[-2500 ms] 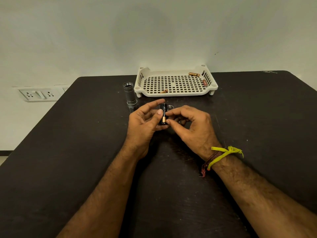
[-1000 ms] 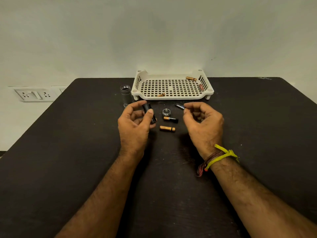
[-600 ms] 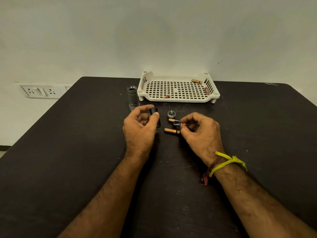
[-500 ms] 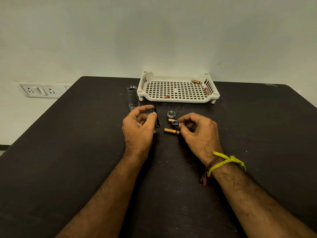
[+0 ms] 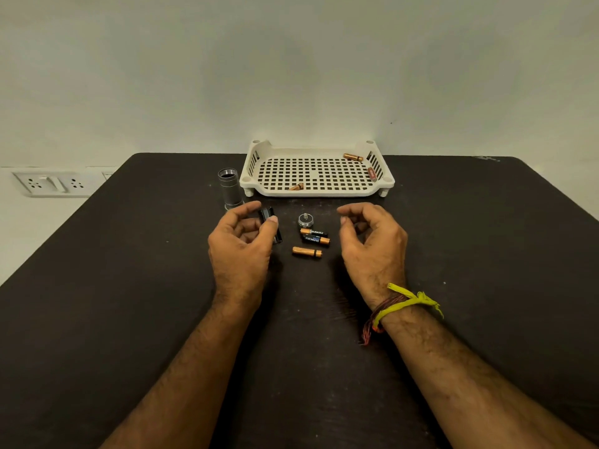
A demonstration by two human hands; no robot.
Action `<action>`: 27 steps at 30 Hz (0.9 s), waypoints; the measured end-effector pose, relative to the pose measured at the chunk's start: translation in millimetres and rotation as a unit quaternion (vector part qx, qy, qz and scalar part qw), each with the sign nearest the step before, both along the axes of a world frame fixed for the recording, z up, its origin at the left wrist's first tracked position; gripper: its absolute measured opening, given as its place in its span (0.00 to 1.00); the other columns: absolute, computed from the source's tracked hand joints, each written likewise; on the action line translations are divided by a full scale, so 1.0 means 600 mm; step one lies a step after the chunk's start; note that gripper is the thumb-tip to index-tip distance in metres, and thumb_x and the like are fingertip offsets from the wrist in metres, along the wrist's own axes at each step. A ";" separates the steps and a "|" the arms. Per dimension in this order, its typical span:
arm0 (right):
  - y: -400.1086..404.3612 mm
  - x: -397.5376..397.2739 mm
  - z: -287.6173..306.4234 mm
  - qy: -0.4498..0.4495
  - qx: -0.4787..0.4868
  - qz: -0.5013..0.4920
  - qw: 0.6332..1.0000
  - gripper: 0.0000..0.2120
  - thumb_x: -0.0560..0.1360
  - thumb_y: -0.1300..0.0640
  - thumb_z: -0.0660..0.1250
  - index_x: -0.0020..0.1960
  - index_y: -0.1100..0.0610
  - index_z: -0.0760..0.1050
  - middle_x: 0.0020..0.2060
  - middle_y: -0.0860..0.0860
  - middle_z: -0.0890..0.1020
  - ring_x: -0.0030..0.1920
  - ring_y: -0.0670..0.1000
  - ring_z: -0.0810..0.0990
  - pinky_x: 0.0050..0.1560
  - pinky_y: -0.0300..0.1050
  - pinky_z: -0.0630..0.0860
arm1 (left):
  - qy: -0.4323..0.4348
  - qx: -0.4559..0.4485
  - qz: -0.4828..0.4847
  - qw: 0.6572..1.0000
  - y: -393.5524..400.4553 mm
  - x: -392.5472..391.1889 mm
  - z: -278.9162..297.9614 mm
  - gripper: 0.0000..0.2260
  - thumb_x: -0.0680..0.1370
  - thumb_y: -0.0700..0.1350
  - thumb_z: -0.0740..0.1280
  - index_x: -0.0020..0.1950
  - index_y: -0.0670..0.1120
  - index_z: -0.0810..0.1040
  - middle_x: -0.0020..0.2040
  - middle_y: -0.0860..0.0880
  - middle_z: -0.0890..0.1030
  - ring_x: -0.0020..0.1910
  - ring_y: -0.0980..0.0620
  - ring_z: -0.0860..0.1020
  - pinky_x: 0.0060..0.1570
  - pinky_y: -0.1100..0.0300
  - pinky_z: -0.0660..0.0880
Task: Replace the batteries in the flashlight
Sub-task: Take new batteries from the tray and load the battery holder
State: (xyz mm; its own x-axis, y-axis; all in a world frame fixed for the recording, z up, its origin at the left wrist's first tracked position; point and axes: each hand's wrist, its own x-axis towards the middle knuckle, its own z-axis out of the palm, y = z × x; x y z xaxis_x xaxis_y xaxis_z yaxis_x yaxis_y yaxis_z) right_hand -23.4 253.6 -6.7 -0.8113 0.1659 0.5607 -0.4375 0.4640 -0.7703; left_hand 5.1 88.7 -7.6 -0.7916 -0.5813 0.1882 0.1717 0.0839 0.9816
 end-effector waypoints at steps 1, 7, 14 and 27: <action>0.001 0.000 0.000 -0.002 0.000 -0.005 1.000 0.08 0.73 0.65 0.70 0.48 0.54 0.83 0.38 0.41 0.77 0.37 0.44 0.76 0.42 0.46 0.79 | -0.002 0.003 0.001 1.000 0.000 0.000 0.000 0.14 0.75 0.42 0.74 0.60 0.49 0.80 0.46 0.47 0.84 0.44 0.52 0.85 0.43 0.55 0.83; 0.001 -0.003 -0.001 -0.015 0.011 -0.003 1.000 0.08 0.73 0.65 0.70 0.48 0.54 0.83 0.39 0.45 0.79 0.36 0.46 0.77 0.41 0.45 0.79 | -0.006 -0.006 -0.013 1.000 0.004 -0.002 0.001 0.13 0.75 0.44 0.74 0.59 0.49 0.81 0.46 0.47 0.84 0.45 0.49 0.85 0.45 0.50 0.84; -0.003 -0.008 -0.002 -0.021 0.017 -0.007 1.000 0.08 0.74 0.65 0.70 0.47 0.54 0.83 0.39 0.47 0.81 0.35 0.45 0.75 0.38 0.40 0.77 | -0.014 -0.017 -0.013 1.000 0.007 -0.004 0.002 0.13 0.74 0.45 0.75 0.58 0.52 0.82 0.45 0.51 0.84 0.44 0.50 0.85 0.45 0.50 0.84; -0.102 -0.189 0.109 -0.158 0.255 0.055 0.952 0.10 0.74 0.64 0.70 0.53 0.57 0.86 0.52 0.56 0.87 0.56 0.54 0.83 0.57 0.38 0.75 | -0.003 -0.016 -0.005 1.000 0.009 -0.002 0.006 0.13 0.74 0.44 0.75 0.58 0.51 0.82 0.42 0.54 0.84 0.40 0.60 0.83 0.43 0.62 0.83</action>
State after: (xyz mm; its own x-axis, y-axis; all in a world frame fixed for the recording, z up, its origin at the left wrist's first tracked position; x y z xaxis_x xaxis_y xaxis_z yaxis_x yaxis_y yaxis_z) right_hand -137.1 192.7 58.6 -0.9494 -0.1594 0.2706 -0.2896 0.7777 -0.5579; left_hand 4.1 94.2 -4.0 -0.7983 -0.5674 0.2021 0.1666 0.1144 0.9794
